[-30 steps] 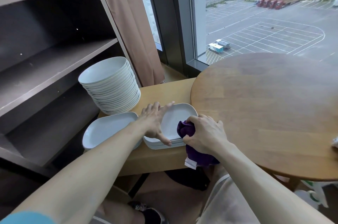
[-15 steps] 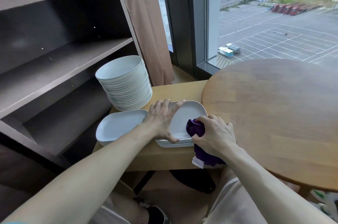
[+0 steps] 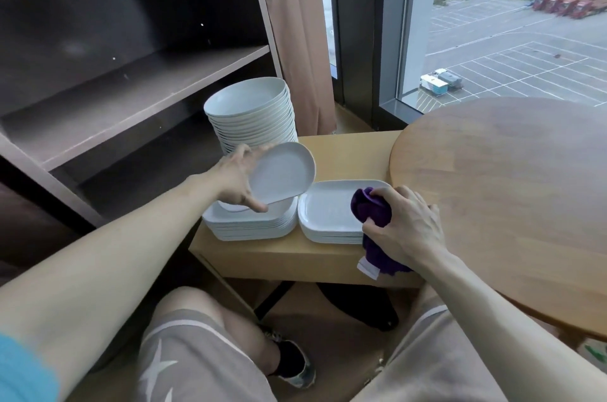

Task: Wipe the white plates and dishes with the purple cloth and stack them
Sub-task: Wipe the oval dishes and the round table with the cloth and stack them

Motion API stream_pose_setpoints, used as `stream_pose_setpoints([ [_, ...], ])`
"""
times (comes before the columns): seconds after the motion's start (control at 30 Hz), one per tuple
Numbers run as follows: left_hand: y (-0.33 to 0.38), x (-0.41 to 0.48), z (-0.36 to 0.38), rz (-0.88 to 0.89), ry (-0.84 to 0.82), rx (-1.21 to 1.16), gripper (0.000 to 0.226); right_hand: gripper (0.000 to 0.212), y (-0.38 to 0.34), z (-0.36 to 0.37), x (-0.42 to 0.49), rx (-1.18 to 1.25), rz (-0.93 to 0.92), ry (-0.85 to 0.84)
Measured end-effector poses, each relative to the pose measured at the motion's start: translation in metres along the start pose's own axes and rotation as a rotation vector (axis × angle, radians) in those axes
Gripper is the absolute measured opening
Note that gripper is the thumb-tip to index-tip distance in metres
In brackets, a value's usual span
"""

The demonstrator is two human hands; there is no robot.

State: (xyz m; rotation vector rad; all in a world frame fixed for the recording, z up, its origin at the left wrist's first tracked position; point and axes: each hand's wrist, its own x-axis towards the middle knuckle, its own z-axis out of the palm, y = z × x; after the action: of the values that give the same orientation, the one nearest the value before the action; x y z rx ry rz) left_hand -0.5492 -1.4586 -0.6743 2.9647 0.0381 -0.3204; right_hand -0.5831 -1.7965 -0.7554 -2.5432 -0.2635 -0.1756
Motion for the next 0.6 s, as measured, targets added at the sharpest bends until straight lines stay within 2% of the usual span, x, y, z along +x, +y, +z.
stream_pose_setpoints([
  [0.17,-0.03,-0.006,0.011,-0.1,-0.118,-0.069,0.14,0.042,0.007,0.007,0.001,-0.007,0.012,-0.026],
  [0.43,-0.047,0.006,0.016,-0.081,-0.206,-0.041,0.152,0.043,0.013,0.013,0.002,-0.017,0.02,-0.02],
  [0.6,-0.044,0.014,0.008,-0.058,-0.323,0.077,0.164,0.043,0.013,0.016,0.003,-0.027,0.03,-0.031],
])
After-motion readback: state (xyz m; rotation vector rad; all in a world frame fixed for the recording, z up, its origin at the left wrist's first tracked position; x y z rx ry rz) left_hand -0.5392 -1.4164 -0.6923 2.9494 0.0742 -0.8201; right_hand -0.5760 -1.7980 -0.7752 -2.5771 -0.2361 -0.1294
